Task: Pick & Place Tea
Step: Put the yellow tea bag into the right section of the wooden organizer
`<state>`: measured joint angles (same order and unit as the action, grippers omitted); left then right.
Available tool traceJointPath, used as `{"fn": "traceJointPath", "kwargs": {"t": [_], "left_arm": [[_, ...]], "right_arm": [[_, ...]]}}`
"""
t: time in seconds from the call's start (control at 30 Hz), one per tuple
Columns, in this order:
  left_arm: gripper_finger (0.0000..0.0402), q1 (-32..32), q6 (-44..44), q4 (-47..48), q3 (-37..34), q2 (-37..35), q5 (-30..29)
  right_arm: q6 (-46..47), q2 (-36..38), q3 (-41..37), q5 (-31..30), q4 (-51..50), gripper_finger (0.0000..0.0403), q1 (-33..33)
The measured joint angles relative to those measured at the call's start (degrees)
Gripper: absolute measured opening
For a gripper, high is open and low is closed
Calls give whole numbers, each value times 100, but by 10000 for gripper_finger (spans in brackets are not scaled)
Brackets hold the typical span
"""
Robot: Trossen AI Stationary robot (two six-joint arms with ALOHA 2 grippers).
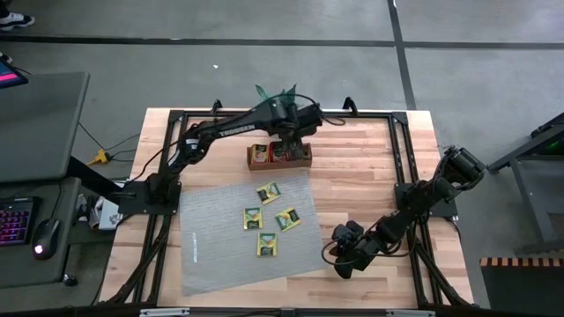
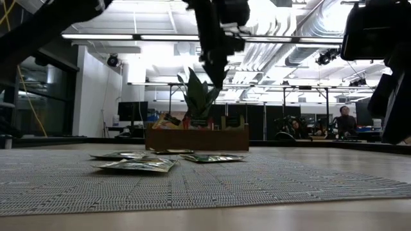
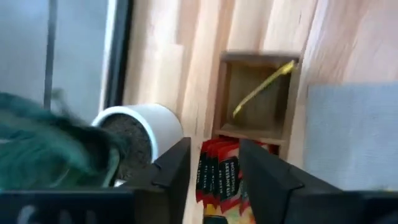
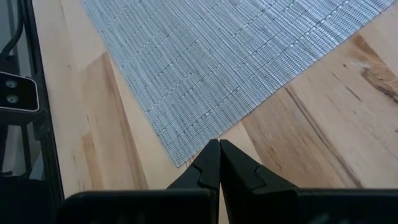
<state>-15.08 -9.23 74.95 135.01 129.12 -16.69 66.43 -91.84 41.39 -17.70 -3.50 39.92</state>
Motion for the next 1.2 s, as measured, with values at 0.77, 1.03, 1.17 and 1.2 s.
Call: {"fn": "traceJointPath", "kwargs": {"t": [0.77,1.03,1.17,1.2], "left_arm": [[1,1713,2287,1518,-667,-1840,-895],[0,2558,3735,713,-2181,-2822,-1181],[0,2788,4437,-19,-3531,-3450,-1091],[0,2798,4585,-339,-3916,-3649,-1050]], "right_arm": [[-837,1,2,-22,836,0,-295],[-986,43,13,-119,866,0,-353],[-1157,51,15,-80,1103,0,-468],[-1236,51,15,-60,1197,0,-506]]}}
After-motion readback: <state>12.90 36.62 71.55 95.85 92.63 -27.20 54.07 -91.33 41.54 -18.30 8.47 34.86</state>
